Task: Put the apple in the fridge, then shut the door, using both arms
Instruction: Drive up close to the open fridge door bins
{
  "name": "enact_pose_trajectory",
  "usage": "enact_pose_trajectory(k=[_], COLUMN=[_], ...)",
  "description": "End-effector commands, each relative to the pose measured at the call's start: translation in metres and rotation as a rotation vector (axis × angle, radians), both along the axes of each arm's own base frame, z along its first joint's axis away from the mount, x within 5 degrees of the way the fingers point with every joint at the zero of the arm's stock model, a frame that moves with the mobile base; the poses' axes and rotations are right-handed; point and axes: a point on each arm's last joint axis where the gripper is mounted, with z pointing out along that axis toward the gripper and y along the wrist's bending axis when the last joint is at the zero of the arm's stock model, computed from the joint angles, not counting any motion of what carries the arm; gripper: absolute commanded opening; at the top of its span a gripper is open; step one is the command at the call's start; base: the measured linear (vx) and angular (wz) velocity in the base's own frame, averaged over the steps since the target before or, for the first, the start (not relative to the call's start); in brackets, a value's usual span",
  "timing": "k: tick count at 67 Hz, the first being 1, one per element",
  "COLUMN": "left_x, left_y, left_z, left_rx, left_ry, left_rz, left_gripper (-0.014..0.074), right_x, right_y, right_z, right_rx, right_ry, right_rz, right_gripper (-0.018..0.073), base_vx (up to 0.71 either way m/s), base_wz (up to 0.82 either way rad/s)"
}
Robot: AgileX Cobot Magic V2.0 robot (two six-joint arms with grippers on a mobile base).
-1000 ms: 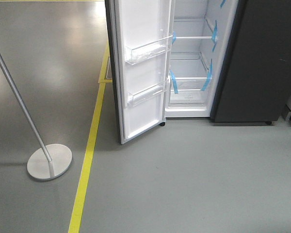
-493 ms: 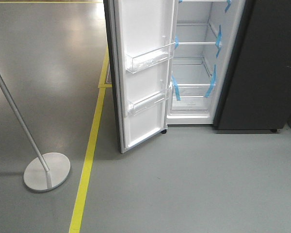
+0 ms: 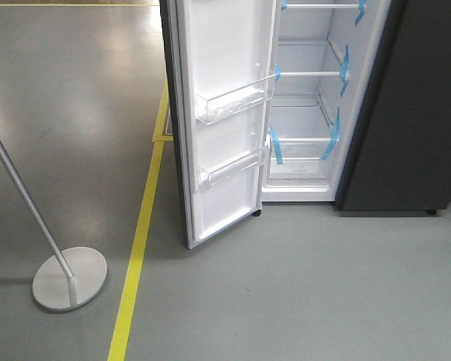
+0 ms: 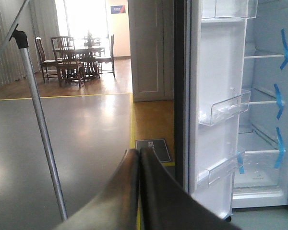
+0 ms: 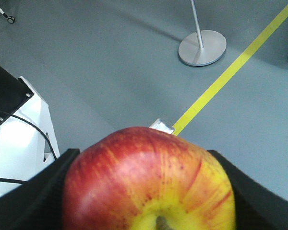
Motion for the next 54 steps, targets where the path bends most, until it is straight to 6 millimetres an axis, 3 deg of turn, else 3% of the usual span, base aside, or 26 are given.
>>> enact_pose_trajectory(k=[1, 54], left_x=[-0.0026, -0.0026], left_y=[-0.0004, -0.0004], left_z=[0.0130, 0.0130], left_rx=[-0.008, -0.008], left_ry=[-0.105, -0.105], left_rz=[-0.007, -0.007], left_gripper=[-0.0006, -0.0006], right_x=[0.0034, 0.0034], right_y=[0.0024, 0.0024], right_z=[0.0112, 0.0112], right_rx=[0.061, 0.061], right_ry=[-0.036, -0.036], right_rz=[-0.017, -0.017], right_gripper=[0.0112, 0.0112], base_vx=[0.11, 0.13], base_wz=[0.00, 0.01])
